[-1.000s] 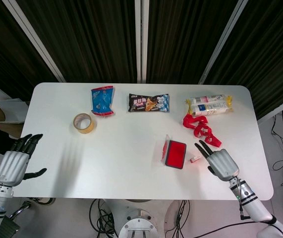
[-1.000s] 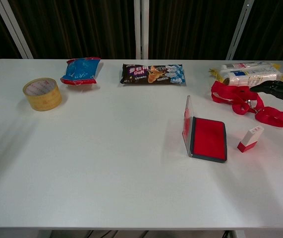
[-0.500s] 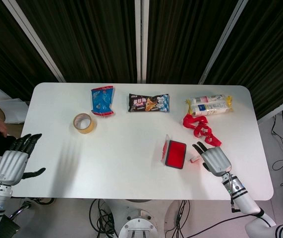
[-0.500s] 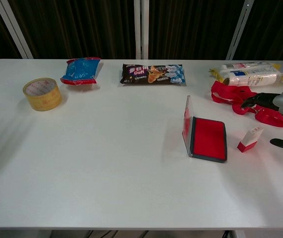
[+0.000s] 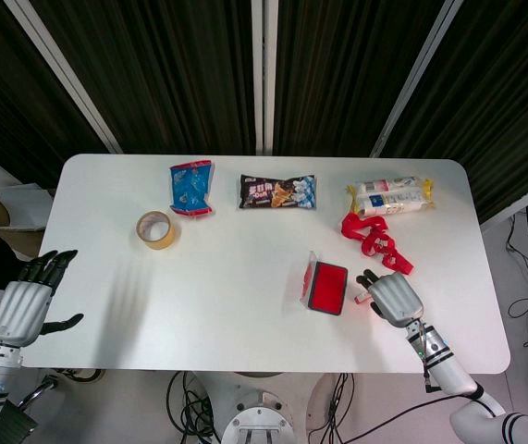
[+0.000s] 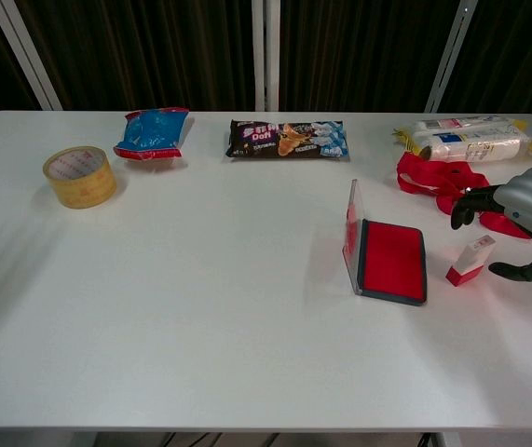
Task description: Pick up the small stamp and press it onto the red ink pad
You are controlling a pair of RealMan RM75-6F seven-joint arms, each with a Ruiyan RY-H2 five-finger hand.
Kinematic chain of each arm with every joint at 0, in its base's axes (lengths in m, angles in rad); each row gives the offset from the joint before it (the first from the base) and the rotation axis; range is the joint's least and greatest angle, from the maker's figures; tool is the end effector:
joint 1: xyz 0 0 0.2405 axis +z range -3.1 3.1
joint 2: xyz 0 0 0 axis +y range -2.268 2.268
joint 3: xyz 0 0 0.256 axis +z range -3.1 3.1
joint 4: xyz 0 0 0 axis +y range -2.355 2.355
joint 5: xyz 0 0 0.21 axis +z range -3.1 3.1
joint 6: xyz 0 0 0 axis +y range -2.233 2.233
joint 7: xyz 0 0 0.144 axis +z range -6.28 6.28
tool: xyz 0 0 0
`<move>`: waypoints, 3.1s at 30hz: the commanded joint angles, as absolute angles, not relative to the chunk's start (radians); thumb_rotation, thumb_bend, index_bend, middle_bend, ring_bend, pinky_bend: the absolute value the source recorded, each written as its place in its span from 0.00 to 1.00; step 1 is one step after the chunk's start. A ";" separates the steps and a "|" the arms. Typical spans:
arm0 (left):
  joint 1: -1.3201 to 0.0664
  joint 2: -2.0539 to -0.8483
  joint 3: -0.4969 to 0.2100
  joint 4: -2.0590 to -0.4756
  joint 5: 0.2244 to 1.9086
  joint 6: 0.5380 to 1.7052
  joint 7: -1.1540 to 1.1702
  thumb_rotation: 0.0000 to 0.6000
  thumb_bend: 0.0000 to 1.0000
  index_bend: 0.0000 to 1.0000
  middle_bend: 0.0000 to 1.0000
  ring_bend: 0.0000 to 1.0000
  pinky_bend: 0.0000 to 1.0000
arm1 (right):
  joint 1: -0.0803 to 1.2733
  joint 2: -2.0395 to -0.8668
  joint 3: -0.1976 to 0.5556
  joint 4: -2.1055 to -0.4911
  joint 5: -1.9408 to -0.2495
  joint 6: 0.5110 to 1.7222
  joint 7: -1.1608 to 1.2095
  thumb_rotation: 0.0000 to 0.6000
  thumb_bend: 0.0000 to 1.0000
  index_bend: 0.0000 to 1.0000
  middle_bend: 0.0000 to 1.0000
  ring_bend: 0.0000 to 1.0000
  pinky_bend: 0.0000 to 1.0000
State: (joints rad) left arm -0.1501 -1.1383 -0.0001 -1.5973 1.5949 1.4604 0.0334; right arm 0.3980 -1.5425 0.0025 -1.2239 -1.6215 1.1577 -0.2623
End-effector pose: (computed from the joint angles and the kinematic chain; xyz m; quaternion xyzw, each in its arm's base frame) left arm -0.2935 0.1891 0.1389 -0.6539 -0.3574 -0.3922 0.5394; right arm -0.2693 -0.2568 -0.0036 0.7941 -0.2521 0.3089 0.4588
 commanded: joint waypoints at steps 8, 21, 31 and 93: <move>-0.150 -1.133 0.003 -1.598 1.591 1.454 0.029 0.95 0.01 0.05 0.11 0.10 0.16 | 0.413 -1.568 -0.001 -1.194 -1.621 1.161 -0.236 1.00 0.20 0.48 0.44 0.76 0.93; -0.150 -1.131 0.004 -1.591 1.587 1.450 0.019 0.96 0.00 0.05 0.11 0.10 0.16 | 0.420 -1.591 -0.006 -1.168 -1.607 1.159 -0.244 1.00 0.22 0.50 0.45 0.76 0.93; -0.149 -1.128 0.004 -1.588 1.587 1.452 0.014 0.96 0.00 0.05 0.11 0.10 0.16 | 0.424 -1.599 -0.010 -1.162 -1.594 1.152 -0.253 1.00 0.25 0.51 0.47 0.76 0.93; -0.146 -1.112 -0.002 -1.563 1.579 1.456 -0.032 0.99 0.00 0.05 0.11 0.10 0.16 | 0.584 -1.594 0.040 -1.380 -1.433 0.938 -0.483 1.00 0.34 0.62 0.57 0.79 0.93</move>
State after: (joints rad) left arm -0.1463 -1.1120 -0.0019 -1.5628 1.5787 1.4558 -0.0321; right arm 0.5834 -1.5936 0.0399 -1.3804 -1.4330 0.9383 -0.4834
